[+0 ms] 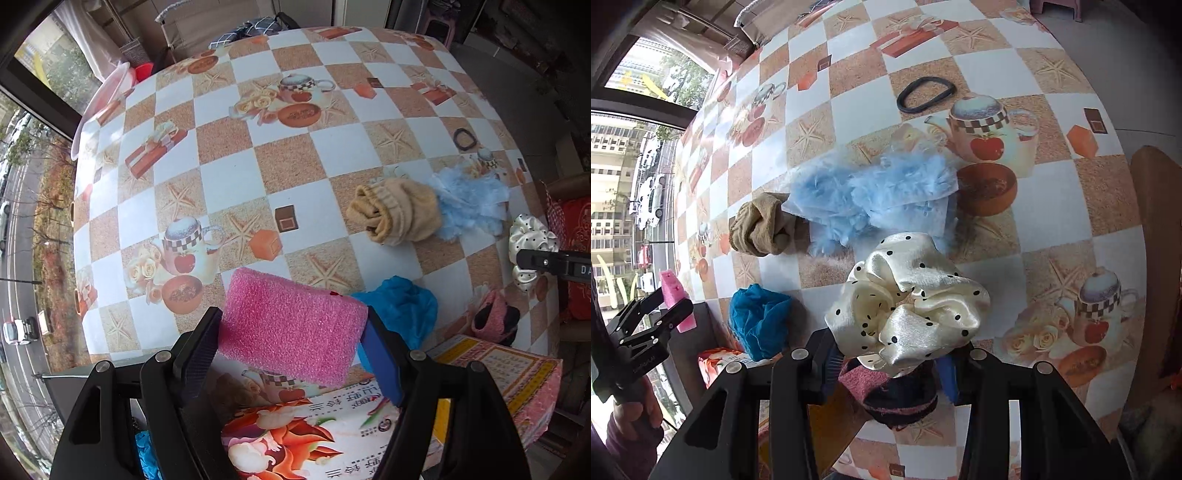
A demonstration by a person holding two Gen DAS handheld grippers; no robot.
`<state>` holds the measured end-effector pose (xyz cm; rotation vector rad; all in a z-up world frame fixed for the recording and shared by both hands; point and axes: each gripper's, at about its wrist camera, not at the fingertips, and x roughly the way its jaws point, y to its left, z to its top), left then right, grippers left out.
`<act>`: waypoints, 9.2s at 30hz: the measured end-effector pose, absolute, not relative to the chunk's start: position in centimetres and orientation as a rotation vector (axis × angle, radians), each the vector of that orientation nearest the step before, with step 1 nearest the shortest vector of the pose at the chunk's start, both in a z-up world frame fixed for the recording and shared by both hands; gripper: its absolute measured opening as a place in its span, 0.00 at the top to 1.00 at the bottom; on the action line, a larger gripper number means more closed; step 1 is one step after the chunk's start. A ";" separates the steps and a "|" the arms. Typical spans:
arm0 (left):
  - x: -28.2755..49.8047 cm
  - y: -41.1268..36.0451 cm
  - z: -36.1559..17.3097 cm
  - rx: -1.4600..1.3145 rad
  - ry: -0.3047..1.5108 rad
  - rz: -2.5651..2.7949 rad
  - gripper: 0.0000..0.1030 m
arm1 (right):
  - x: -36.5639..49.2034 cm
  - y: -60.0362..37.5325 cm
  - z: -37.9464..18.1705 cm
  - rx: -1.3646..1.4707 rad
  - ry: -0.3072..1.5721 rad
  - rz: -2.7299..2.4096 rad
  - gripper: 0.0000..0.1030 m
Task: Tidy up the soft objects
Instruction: 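Grasp the white polka-dot scrunchie with the right tool while the left tool grasps the pink sponge, then carry the scrunchie and pink sponge over the white box with both tools, then open both tools to drop the scrunchie and sponge into the box, then move both open tools back over the table toward the remaining cloths, then grasp the blue cloth with the left tool while the right tool grasps the pink-and-black knitted cap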
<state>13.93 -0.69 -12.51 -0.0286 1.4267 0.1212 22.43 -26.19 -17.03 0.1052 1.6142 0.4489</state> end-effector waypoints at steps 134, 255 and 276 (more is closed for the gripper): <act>-21.9 15.4 -9.5 -0.508 1.230 0.645 0.25 | -11.0 8.2 -7.2 -0.673 1.477 1.256 0.56; 15.6 -2.9 -25.1 -0.197 1.800 0.162 0.00 | 17.7 -26.5 -23.5 -0.164 1.769 0.150 0.00; 18.1 -6.7 -17.5 -0.099 1.549 0.051 0.71 | 15.8 -29.2 -17.7 -0.059 1.624 0.354 0.63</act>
